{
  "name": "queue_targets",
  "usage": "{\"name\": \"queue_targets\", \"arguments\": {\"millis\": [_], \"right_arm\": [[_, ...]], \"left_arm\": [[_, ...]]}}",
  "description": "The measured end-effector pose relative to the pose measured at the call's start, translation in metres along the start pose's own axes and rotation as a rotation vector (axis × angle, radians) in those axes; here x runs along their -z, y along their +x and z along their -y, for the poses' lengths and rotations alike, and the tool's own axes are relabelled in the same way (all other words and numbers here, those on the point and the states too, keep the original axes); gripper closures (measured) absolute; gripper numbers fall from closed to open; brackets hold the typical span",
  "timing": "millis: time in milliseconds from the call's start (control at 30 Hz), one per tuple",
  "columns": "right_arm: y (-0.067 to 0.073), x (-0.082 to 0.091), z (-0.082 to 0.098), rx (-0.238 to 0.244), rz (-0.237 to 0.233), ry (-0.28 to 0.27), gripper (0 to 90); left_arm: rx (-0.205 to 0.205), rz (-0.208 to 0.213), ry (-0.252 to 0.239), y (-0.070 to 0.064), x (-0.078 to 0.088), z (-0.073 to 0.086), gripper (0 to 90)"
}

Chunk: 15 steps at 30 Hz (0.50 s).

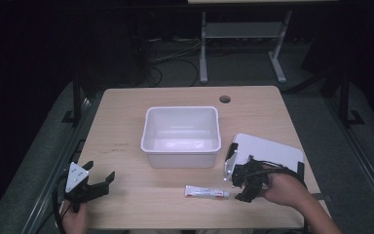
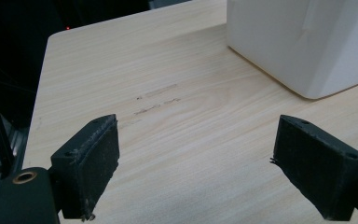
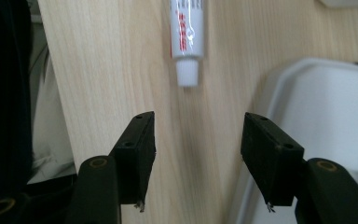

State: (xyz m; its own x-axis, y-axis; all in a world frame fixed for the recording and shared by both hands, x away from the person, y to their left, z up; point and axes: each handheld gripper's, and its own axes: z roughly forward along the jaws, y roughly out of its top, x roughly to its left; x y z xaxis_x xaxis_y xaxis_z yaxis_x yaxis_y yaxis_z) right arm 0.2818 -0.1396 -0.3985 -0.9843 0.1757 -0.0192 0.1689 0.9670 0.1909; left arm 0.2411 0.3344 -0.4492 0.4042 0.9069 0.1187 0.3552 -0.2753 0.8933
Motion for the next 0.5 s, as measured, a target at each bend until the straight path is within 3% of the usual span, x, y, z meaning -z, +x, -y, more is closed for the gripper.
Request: {"name": "queue_targets", "arguments": {"millis": [500], "right_arm": [[0.002, -0.015, -0.038, 0.071, -0.034, 0.019, 45.6]], "left_arm": [[0.002, -0.002, -0.001, 0.001, 0.001, 0.0, 13.8]]}}
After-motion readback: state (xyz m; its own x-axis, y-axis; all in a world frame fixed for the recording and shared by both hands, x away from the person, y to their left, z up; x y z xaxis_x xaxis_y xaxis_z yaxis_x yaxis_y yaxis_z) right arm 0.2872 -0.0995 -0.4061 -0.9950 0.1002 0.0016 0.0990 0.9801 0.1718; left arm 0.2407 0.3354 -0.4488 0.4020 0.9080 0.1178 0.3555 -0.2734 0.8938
